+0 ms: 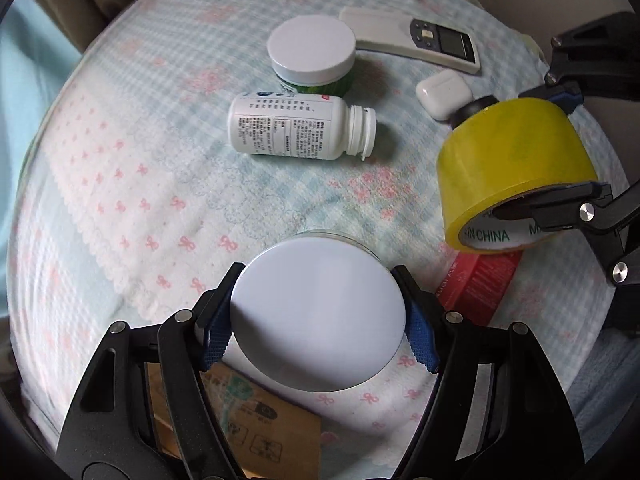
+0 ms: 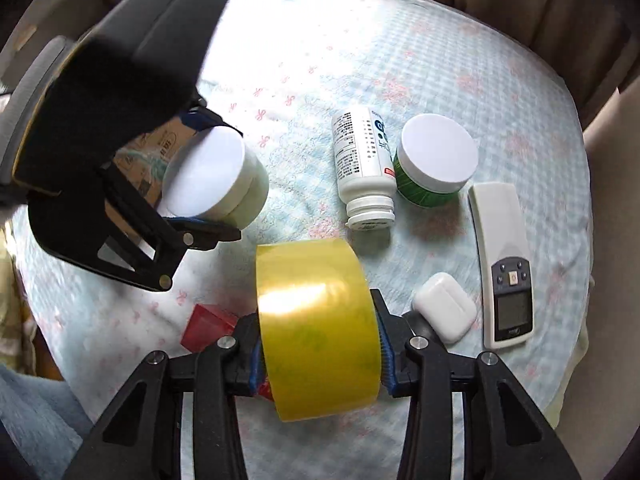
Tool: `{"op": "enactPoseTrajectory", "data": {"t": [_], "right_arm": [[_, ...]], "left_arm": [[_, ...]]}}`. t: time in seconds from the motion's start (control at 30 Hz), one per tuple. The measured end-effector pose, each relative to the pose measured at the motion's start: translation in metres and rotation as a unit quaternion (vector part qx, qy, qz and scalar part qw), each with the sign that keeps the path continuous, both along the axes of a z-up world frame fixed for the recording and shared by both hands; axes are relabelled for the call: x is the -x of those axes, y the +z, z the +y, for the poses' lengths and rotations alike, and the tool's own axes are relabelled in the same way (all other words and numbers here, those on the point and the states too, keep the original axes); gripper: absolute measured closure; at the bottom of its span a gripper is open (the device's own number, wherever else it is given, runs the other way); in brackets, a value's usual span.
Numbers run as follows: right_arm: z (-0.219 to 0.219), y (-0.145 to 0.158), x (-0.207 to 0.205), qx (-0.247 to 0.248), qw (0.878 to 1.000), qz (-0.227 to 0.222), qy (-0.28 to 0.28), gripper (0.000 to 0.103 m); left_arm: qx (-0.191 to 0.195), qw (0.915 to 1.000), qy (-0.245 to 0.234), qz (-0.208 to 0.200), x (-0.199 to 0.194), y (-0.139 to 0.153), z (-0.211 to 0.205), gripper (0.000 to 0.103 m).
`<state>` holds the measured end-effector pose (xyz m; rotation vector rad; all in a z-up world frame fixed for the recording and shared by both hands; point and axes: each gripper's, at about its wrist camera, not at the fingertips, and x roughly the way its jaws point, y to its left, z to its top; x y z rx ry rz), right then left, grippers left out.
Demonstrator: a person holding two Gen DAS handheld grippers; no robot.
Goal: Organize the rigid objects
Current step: 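Carry lid and tape into the box and open both tools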
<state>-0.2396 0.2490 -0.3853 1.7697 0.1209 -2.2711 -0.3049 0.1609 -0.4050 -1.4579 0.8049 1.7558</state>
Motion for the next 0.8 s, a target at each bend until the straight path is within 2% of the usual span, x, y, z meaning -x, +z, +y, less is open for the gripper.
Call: {"op": "enactPoseTrajectory", "data": {"t": [0.1,0.17,0.23,0.4,0.5,0.63,0.8], "right_arm": [[0.0,0.014,-0.011,0.021,0.999,-0.012,-0.023,0.064],[0.005,0.023,-0.029,0.025,0.999,-0.013,-0.03,0.064],[0.003,0.038,-0.027,0.024,0.999,-0.011,-0.035,0.064],[-0.007,0.075,-0.021,0.042,0.997,-0.001,-0.057,0.064],[-0.019,0.098,-0.022,0.055,0.996,-0.001,-0.073,0.064],[-0.045,0.124,-0.019,0.055,0.995,0.007,-0.082,0.064],[-0.09,0.146,-0.011,0.053,0.995,0.018,-0.088,0.064]], "left_arm": [[-0.019,0.999,0.04,0.006,0.0,0.036,-0.015,0.034],[-0.03,0.9972,0.067,0.013,-0.003,0.05,-0.019,0.034],[-0.045,0.9942,0.096,0.02,-0.008,0.069,-0.029,0.034],[-0.081,0.9811,0.176,0.0,-0.012,0.101,-0.066,0.034],[-0.096,0.9732,0.209,0.009,-0.017,0.124,-0.098,0.034],[-0.097,0.9671,0.233,0.035,-0.018,0.141,-0.143,0.034],[-0.09,0.9624,0.253,0.042,-0.017,0.147,-0.209,0.034]]}}
